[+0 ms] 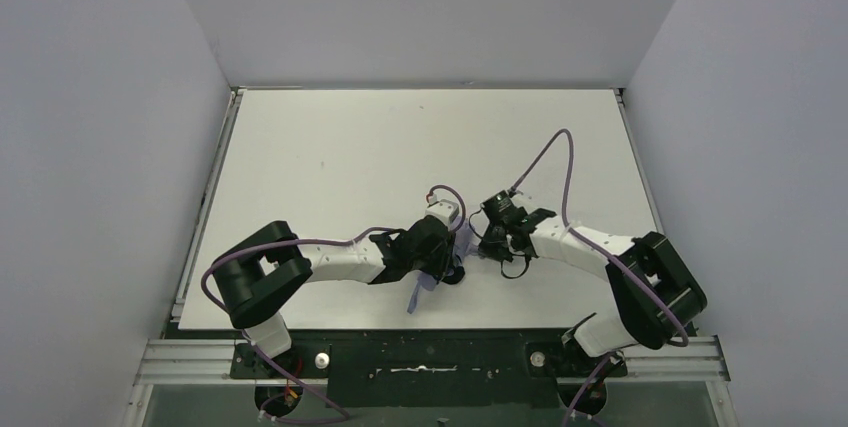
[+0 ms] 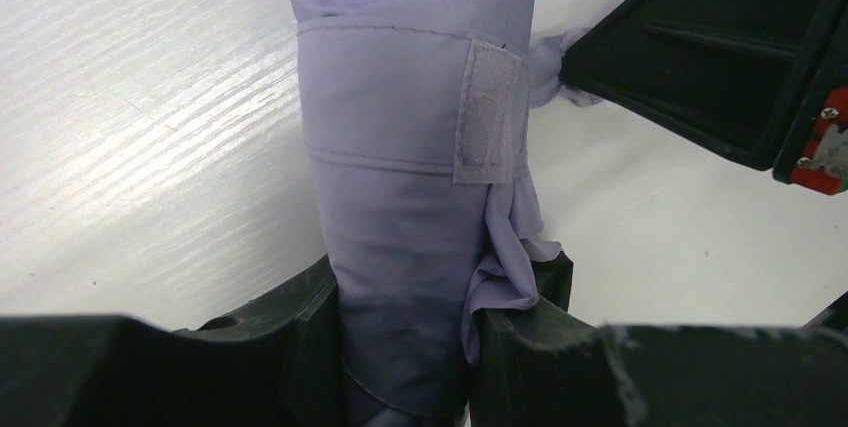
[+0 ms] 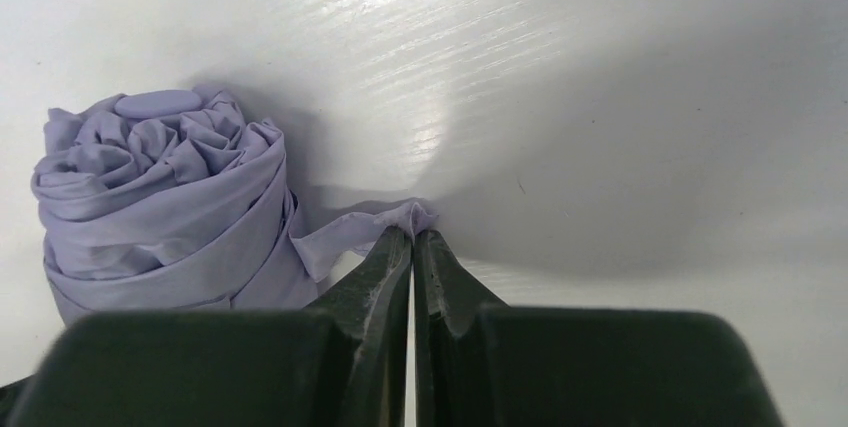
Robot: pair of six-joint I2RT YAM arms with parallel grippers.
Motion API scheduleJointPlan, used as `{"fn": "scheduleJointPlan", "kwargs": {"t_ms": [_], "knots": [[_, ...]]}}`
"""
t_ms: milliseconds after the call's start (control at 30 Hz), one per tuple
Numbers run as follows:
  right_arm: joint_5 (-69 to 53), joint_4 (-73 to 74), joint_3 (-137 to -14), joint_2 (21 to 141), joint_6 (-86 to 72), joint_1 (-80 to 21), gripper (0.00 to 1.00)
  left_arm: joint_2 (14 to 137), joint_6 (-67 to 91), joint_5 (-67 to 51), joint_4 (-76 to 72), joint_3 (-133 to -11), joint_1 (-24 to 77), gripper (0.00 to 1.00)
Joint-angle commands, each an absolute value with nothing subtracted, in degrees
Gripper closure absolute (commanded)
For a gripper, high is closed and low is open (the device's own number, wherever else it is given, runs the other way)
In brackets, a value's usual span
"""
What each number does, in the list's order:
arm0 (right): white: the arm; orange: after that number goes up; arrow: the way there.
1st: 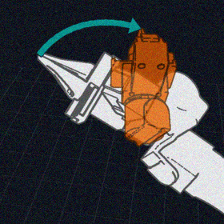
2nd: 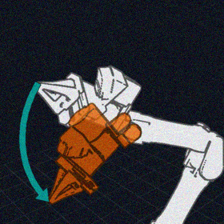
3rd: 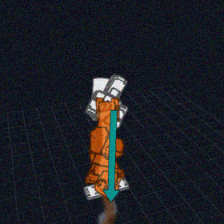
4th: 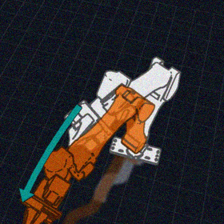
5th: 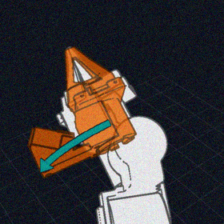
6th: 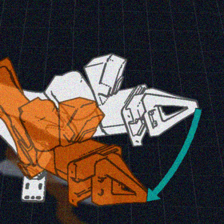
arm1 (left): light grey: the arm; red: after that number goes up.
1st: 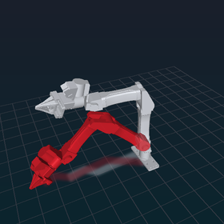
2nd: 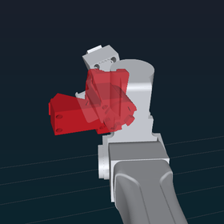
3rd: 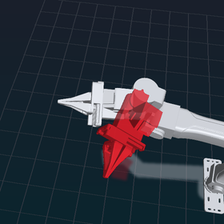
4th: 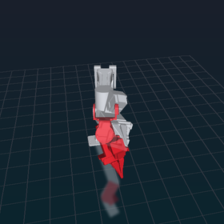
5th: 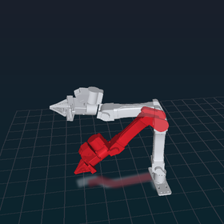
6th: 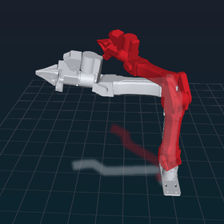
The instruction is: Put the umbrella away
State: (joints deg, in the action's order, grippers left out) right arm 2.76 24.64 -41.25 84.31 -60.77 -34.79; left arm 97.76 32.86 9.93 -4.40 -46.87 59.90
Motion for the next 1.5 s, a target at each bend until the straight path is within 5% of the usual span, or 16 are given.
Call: {"fn": "scheduleJointPlan", "kwargs": {"t_ms": [0, 400, 1467], "knots": [[1.7, 19.1, -36.1, 81.4, -56.4, -34.0, 1.0, 101.4, 32.5, 9.5, 6.8, -44.3, 60.5, 0.99], [-7.4, 5.9, -29.5, 65.3, -54.3, -32.5, 1.0, 101.3, 31.9, 10.0, 8.5, -45.2, 60.4, 0.99], [-14.1, -21.2, -23.8, 60.4, -62.7, -31.8, 1.0, 103.2, 30.9, 8.6, 9.9, -46.9, 60.6, 0.99]]}}
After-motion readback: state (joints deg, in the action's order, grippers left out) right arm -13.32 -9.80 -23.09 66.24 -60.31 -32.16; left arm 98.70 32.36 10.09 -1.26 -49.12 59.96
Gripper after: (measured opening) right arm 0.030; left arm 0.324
